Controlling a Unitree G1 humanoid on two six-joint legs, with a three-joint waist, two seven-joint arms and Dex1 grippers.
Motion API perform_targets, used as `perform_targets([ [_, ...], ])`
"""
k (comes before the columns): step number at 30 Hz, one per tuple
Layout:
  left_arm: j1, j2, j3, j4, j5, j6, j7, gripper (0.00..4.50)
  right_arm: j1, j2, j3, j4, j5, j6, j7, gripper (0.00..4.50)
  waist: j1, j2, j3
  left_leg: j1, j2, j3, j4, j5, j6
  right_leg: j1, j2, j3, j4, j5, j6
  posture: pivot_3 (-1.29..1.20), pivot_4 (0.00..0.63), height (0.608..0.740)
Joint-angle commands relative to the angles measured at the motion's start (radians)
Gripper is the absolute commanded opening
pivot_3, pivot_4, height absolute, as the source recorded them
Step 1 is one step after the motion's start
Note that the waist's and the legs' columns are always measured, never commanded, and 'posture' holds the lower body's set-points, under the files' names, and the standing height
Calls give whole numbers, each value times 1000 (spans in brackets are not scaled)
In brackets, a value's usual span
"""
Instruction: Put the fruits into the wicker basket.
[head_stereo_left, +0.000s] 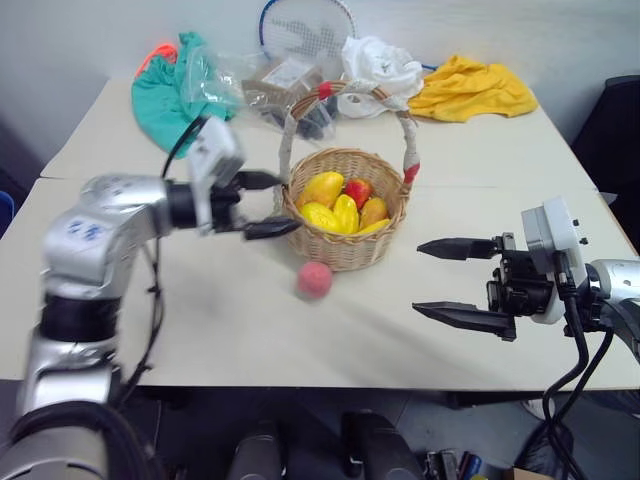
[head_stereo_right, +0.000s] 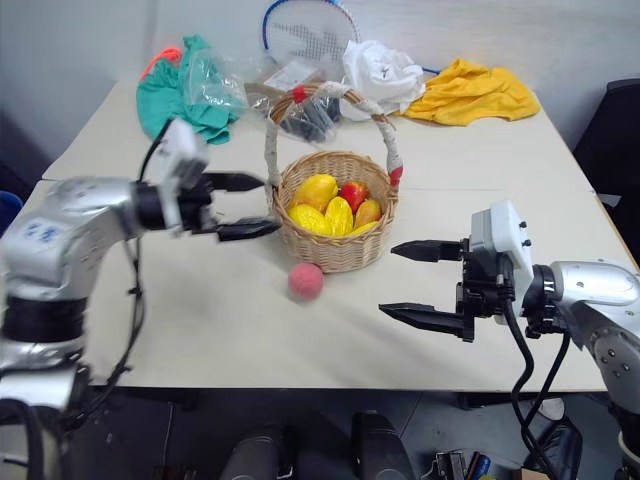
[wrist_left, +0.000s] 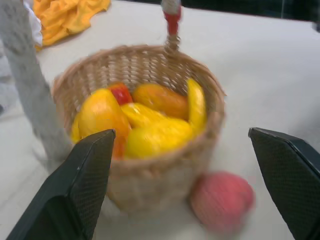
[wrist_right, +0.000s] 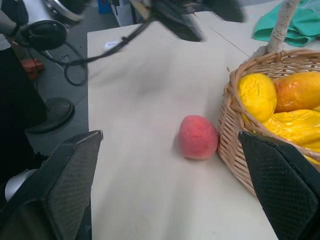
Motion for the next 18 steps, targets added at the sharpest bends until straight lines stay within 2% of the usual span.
perform_targets([
  [1, 114, 101, 61, -146, -52, 32, -56, 4491, 2, -15, -16, -12, -1, -13, 11, 4500, 0, 0, 0, 0, 0, 0, 0, -1, 1, 0, 0, 0, 0, 0, 0, 0, 150, 740],
  [4, 222, 128, 69, -228, -63, 51, -26, 4491, 20, -21, -29, -18, -3, -10, 14, 4500, 8, 0, 0, 0, -1, -2, 0, -2, 3, 1, -2, -1, 0, 0, 0, 0, 150, 740],
  [9, 303, 90, 16, -292, -31, 43, 54, 4491, 47, -29, -63, -32, 14, 1, 5, 4500, 18, 0, 0, 0, -1, -2, 0, -4, 6, 2, -3, -1, -2, 0, 0, 0, 150, 740],
  [13, 258, -69, -123, -181, 147, -54, 261, 4491, 62, -29, -76, -46, 20, 5, -11, 4500, 28, 0, 0, 1, -2, -2, 0, -4, 7, 3, -2, -1, -2, 0, 0, 0, 150, 740],
  [18, 232, -233, -189, -117, 176, -74, 330, 4491, 78, -25, -95, -68, 37, 14, -37, 4500, 22, -1, 0, -1, -2, -1, 0, -4, 8, 2, -2, -1, -3, 1, 1, 0, 150, 740],
])
